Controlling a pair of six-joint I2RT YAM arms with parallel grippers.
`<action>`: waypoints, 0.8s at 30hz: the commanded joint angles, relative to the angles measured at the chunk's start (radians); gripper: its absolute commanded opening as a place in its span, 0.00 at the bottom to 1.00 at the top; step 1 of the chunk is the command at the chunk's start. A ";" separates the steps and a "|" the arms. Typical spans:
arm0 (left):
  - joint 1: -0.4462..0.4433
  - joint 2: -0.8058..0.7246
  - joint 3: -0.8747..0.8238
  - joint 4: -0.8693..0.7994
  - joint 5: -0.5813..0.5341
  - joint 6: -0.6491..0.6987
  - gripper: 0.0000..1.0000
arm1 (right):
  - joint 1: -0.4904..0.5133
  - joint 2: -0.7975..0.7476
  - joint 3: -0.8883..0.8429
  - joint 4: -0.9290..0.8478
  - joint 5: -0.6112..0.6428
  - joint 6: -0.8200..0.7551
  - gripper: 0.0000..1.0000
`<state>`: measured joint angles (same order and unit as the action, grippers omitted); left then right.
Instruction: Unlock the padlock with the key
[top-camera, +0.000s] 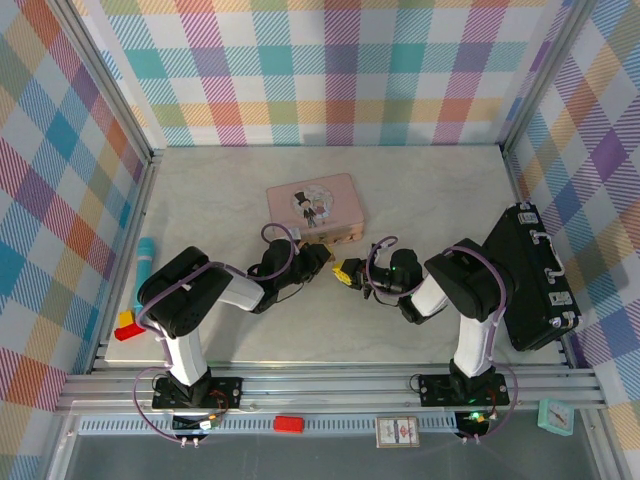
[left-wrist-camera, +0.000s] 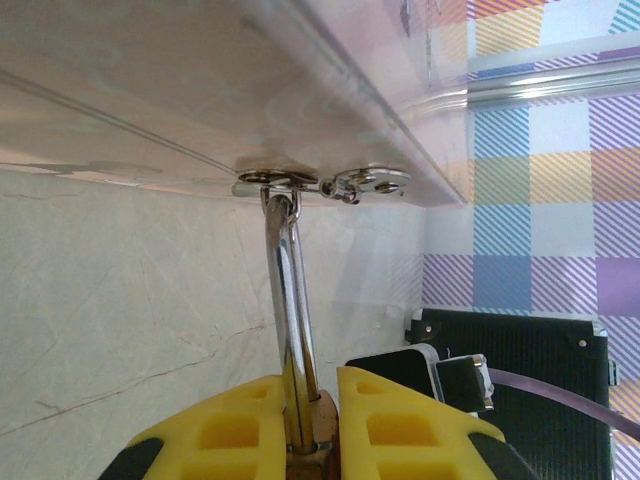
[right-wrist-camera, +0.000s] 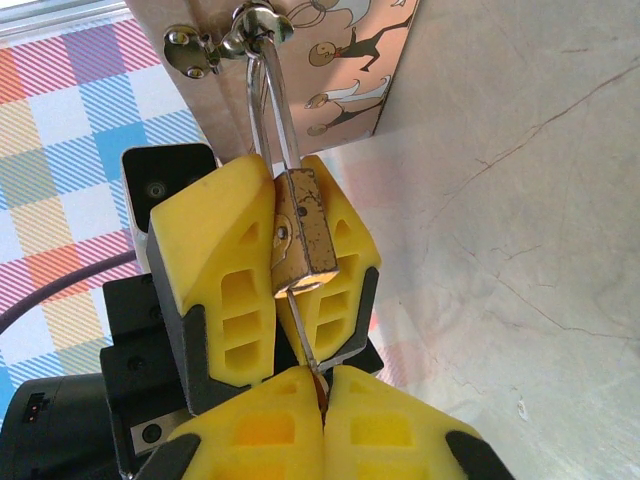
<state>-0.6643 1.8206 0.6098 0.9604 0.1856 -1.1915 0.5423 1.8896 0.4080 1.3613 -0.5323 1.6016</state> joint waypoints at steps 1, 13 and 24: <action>-0.001 0.019 -0.007 0.147 0.039 -0.095 0.00 | -0.004 0.014 0.014 0.047 0.002 0.006 0.00; -0.003 0.017 -0.008 0.152 0.034 -0.094 0.00 | -0.004 0.020 0.005 0.047 0.013 0.008 0.00; -0.003 0.018 -0.012 0.158 0.032 -0.095 0.00 | -0.004 0.029 0.015 0.046 0.012 0.016 0.00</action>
<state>-0.6651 1.8317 0.6044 1.0000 0.1787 -1.2022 0.5423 1.9011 0.4080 1.3617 -0.5274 1.6119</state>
